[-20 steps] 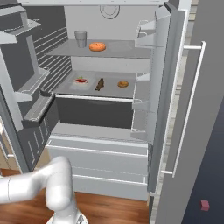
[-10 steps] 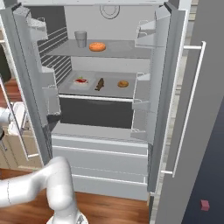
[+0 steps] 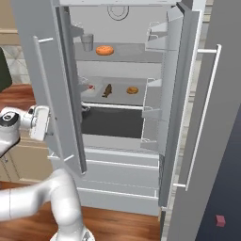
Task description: Place the tupperware on the second highest shelf of the fridge. Make space for the tupperware among the existing items by rearranging them on the shelves if needed. Close the fridge door when finished.
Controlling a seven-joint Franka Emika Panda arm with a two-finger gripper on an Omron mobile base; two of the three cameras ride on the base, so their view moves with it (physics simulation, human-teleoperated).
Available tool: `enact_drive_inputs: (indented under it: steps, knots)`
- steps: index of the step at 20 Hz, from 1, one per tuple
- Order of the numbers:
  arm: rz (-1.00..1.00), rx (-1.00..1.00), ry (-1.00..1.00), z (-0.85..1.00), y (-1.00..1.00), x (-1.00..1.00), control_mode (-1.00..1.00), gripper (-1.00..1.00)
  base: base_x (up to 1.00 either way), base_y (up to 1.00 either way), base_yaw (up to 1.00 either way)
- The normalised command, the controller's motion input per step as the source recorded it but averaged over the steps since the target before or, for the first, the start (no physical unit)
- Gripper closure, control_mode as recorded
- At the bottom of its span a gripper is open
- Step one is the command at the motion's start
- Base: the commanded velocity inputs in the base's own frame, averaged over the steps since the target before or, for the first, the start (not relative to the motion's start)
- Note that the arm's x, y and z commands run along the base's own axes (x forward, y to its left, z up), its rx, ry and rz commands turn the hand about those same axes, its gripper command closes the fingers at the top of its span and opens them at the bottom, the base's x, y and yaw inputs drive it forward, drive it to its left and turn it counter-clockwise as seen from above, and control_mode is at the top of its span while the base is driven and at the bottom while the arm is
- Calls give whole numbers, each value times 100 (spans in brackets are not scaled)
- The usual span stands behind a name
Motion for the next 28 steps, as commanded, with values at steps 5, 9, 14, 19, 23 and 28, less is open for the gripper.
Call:
enact_drive_inputs:
  steps: [5, 9, 14, 19, 23, 28]
  knots:
    - [34, 12, -23, 0, -39, 86, -100, -100, 0, 0, 0]
    - [53, 13, -24, 0, -47, 97, -100, -100, 0, 0, 0]
    - [61, 13, -18, 0, -47, 96, -100, -100, 0, 0, 0]
    - [69, 7, -24, 1, -29, 10, -100, -100, 0, 0, 0]
    - [64, 7, -31, 41, -9, -87, -100, -100, 0, 0, 0]
    - [17, 28, -37, 77, -55, -100, -100, -100, 0, 0, 0]
